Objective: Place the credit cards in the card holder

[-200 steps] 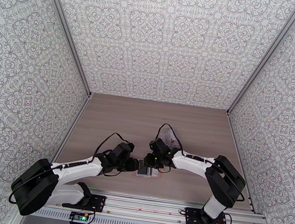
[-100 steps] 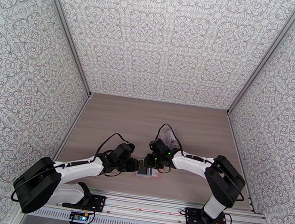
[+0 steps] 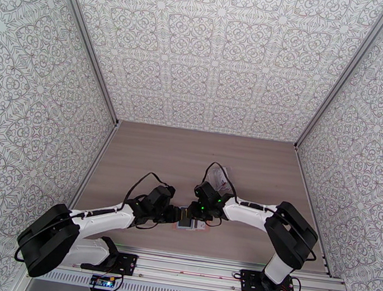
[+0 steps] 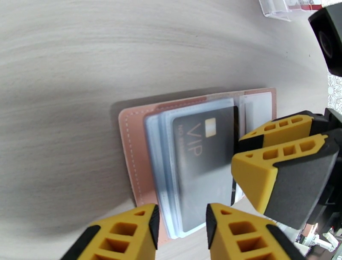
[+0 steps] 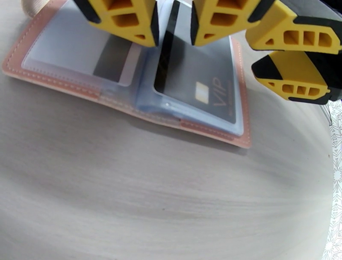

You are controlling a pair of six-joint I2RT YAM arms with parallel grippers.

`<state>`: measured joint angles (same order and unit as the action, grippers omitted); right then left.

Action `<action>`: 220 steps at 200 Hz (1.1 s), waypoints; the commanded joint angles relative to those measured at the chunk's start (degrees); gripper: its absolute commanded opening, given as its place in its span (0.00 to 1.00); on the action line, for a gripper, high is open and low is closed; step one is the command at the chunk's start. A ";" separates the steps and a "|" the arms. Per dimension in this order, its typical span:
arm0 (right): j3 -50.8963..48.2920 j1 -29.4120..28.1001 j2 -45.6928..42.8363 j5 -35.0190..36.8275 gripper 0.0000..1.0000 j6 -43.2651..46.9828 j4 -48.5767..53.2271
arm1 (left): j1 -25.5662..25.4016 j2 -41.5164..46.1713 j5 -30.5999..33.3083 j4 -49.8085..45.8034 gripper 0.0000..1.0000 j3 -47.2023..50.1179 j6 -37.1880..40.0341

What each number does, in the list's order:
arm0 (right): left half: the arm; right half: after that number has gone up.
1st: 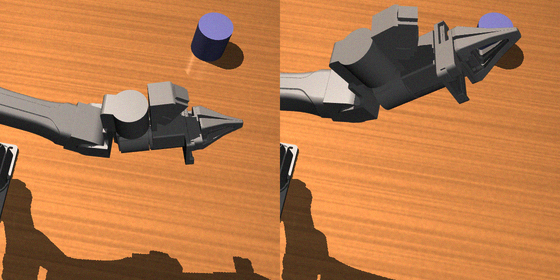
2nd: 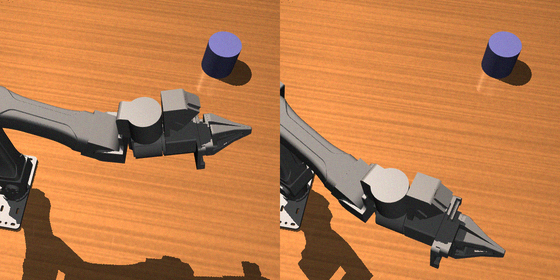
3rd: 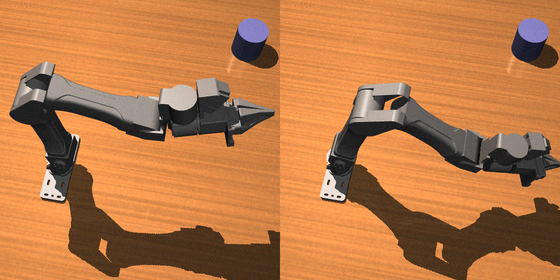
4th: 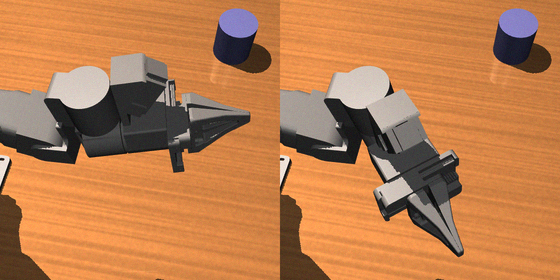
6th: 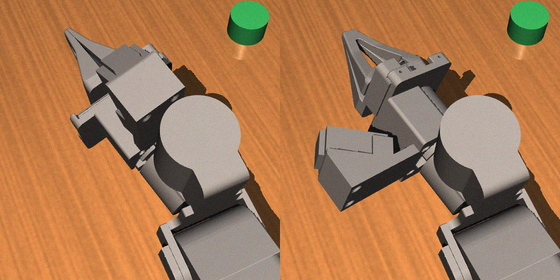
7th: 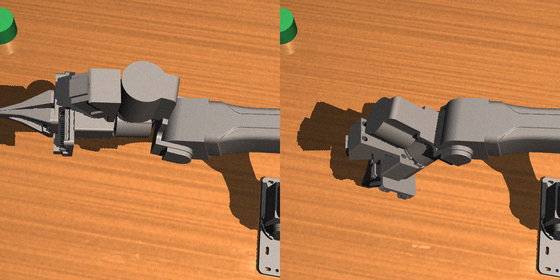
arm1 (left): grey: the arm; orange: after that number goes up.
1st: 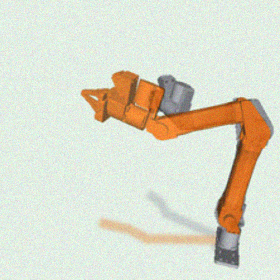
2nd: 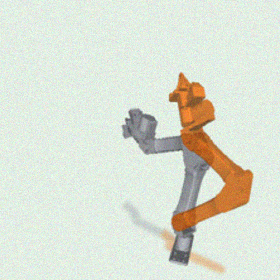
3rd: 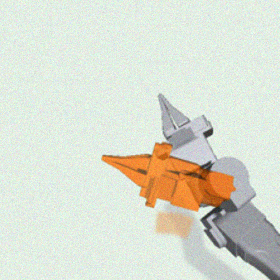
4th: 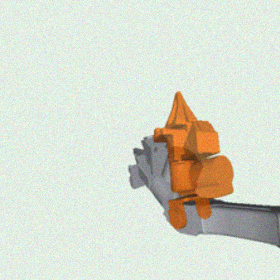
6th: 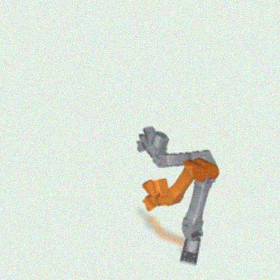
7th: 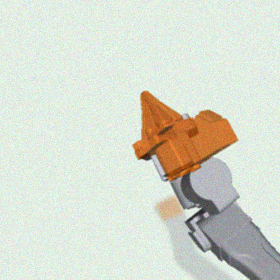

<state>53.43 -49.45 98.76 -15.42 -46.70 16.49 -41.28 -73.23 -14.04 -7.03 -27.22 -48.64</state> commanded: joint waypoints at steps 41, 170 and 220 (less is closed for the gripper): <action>-1.20 -0.54 -2.56 1.10 0.28 -0.80 -1.10 | -0.65 0.45 0.42 1.40 0.38 -0.02 -0.90; -1.18 -0.68 -0.52 -0.53 0.20 -0.68 -2.52 | -0.38 0.14 0.16 1.52 0.38 -0.29 -0.93; -1.40 -0.65 0.20 -0.32 0.20 -0.59 -2.34 | -0.29 0.28 0.16 1.15 0.38 -0.80 -0.93</action>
<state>52.77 -49.56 97.93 -15.66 -47.11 14.33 -41.28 -73.23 -14.04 -6.15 -27.22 -49.43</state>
